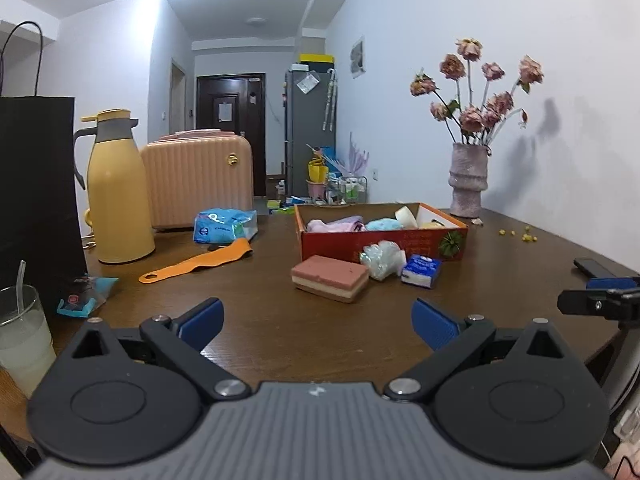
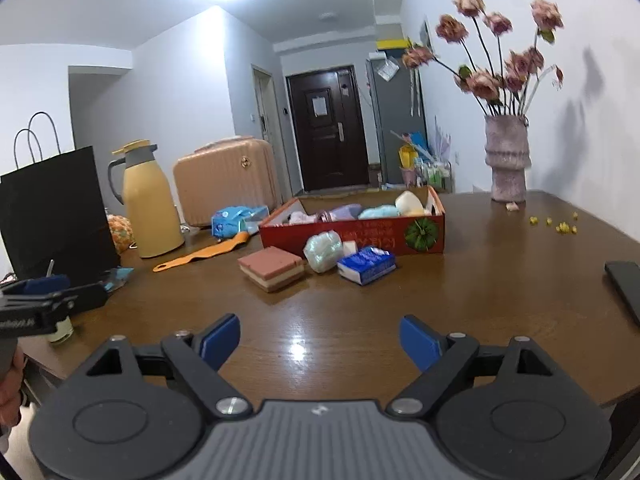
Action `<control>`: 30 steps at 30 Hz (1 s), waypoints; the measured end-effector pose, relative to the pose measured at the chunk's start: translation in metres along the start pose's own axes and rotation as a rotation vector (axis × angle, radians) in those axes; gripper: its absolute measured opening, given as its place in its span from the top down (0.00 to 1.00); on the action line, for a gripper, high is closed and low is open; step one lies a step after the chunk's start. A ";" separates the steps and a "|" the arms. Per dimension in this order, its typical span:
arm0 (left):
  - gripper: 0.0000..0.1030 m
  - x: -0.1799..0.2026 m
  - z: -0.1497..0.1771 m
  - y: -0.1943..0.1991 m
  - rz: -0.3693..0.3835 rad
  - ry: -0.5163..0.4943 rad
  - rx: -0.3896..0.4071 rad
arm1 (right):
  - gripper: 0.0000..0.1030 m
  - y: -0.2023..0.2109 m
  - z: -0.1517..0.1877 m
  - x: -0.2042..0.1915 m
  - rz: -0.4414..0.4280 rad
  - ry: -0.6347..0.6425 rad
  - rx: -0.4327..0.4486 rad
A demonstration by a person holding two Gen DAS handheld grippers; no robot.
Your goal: Organize soft objects
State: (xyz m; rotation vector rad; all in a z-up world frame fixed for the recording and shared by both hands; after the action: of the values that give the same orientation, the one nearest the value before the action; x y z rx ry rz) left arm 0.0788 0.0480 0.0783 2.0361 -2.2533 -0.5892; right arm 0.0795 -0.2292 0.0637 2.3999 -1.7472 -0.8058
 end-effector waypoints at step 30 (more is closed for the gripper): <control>0.33 -0.063 -0.026 -0.296 0.207 0.120 -0.227 | 0.57 -0.260 -0.030 -0.019 -0.111 -0.263 -0.159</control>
State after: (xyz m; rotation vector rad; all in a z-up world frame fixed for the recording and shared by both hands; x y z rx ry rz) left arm 0.3753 0.0847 0.0251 1.6635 -2.1793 -0.6511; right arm 0.3146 -0.1273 0.0059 2.3919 -1.5676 -1.2751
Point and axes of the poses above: each gripper's, at about its wrist camera, not at the fingertips, and y roughly against the way its jaws point, x to its right, z to its underside, the point moved 2 cm from there along -y, roughly the way its jaws point, and after that the axes turned 13 degrees about -y, right-handed, at the moved point
